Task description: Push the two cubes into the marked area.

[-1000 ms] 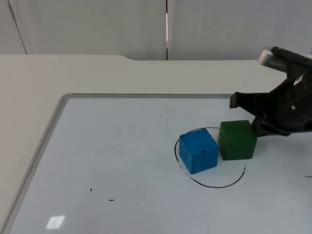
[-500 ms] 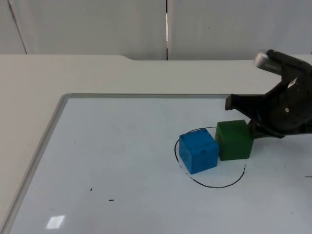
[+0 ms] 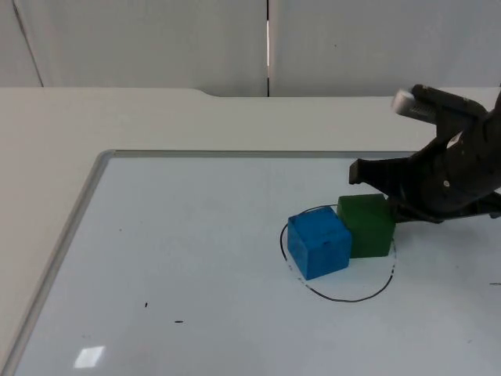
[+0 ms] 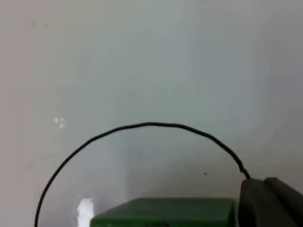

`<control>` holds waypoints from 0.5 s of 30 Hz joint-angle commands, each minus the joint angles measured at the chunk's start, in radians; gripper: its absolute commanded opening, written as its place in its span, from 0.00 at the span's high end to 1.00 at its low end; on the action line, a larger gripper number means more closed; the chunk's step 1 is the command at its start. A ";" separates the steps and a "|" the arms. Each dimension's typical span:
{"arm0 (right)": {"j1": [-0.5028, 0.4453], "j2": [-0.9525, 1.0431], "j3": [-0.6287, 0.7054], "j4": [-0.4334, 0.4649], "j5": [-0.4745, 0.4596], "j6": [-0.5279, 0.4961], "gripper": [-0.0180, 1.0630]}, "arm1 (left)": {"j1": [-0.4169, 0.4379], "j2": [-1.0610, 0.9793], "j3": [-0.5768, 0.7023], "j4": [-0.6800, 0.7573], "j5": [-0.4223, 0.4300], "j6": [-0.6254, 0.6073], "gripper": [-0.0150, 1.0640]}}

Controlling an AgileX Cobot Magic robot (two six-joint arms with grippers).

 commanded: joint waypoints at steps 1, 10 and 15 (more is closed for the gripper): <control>0.007 -0.001 -0.004 -0.005 -0.027 -0.011 0.98 | -0.004 -0.004 0.005 0.001 -0.012 -0.004 0.99; 0.021 -0.001 -0.004 -0.005 -0.036 -0.011 0.98 | -0.004 -0.004 0.005 0.001 -0.012 -0.004 0.99; 0.032 -0.006 -0.006 -0.005 -0.066 -0.011 0.98 | -0.004 -0.004 0.005 0.001 -0.012 -0.004 0.99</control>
